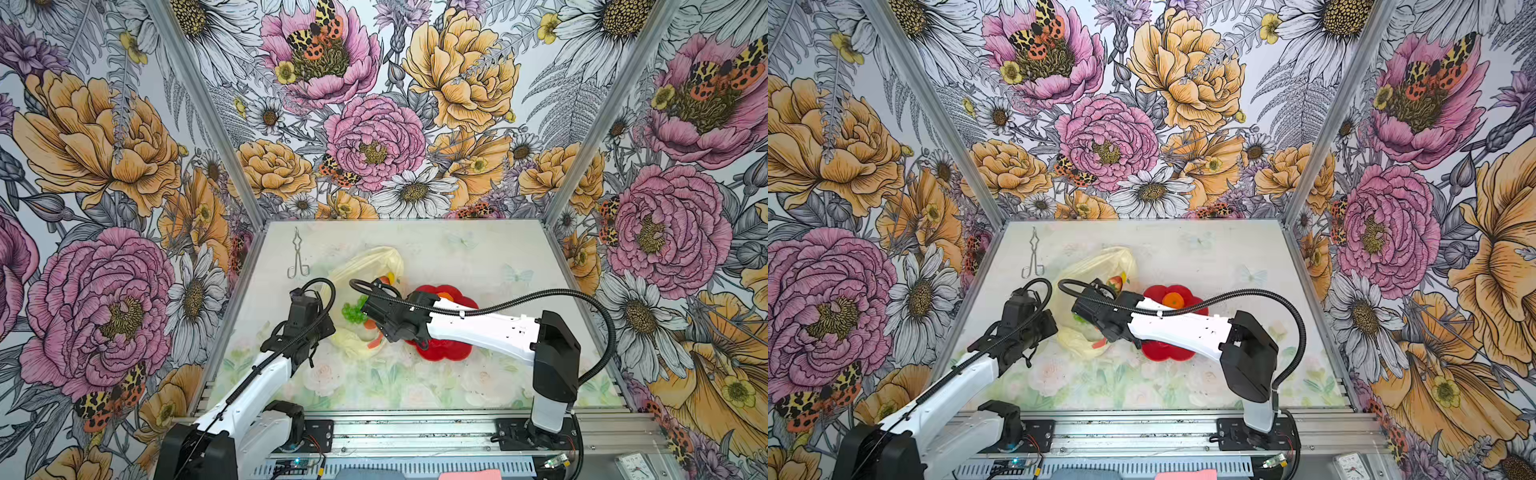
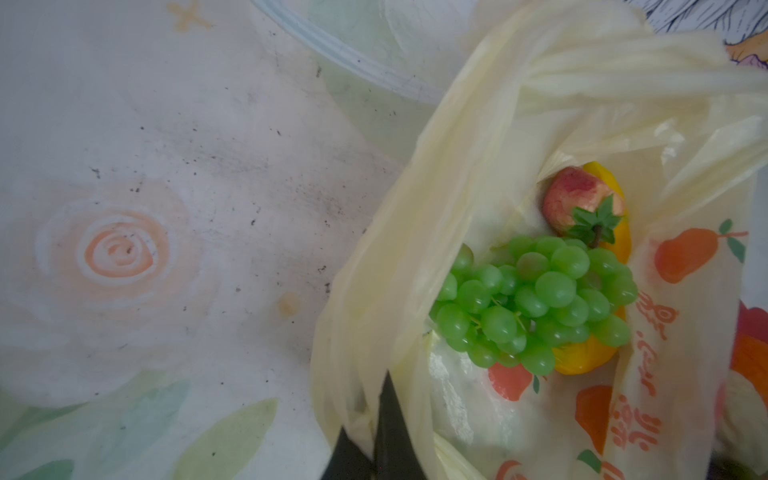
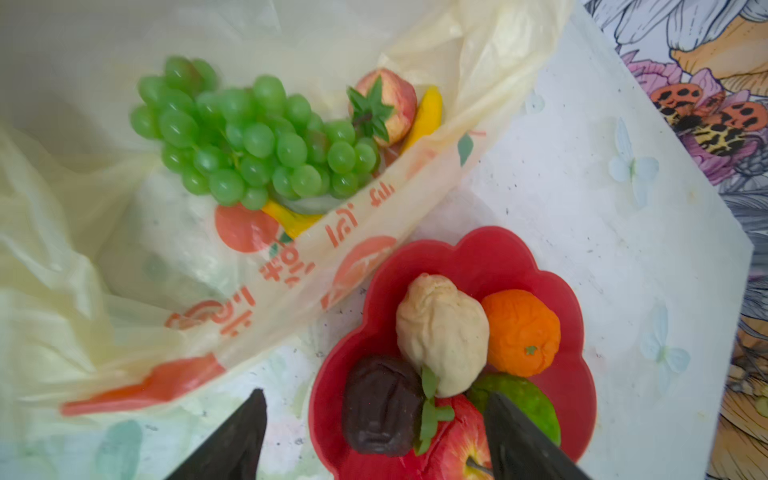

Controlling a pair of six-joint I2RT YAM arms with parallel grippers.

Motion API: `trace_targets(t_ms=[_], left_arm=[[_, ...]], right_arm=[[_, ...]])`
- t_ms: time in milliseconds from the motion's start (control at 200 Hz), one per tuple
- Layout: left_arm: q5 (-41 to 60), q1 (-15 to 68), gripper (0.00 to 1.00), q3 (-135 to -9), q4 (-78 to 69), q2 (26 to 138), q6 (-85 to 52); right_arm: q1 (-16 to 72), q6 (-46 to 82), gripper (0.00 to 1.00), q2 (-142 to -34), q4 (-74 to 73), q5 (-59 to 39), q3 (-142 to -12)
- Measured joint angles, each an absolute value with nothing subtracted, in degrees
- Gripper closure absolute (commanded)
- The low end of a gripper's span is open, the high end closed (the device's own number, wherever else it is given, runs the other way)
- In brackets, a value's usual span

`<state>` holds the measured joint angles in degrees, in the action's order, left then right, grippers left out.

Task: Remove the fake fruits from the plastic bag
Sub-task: 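Reach the right gripper into the bag toward the red strawberry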

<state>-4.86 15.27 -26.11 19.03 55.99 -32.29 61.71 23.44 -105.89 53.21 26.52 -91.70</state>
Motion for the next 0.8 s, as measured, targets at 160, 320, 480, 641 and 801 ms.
trace_targets(t_ms=[160, 320, 480, 641, 801], left_arm=[[-6.07, 19.29, 1.0, -26.13, 19.03, 55.99, -30.89], [-6.76, 20.82, 1.0, -26.13, 19.03, 55.86, -29.89], [-6.92, 21.89, 1.0, -26.04, 18.81, 52.69, -29.36], [-6.92, 22.06, 1.0, -25.54, 17.74, 50.28, -28.93], [-6.92, 22.35, 1.0, -25.43, 17.72, 49.91, -28.47]], right_arm=[[57.82, 25.45, 0.3, -110.48, 49.6, 22.04, -101.97], [54.98, 27.66, 0.32, -120.07, 47.62, 19.22, -111.74], [53.91, 31.2, 0.32, -128.49, 47.33, 18.72, -117.05], [53.12, 35.83, 0.3, -132.79, 47.48, 19.81, -119.22], [52.12, 40.53, 0.26, -133.86, 47.46, 22.44, -120.18]])
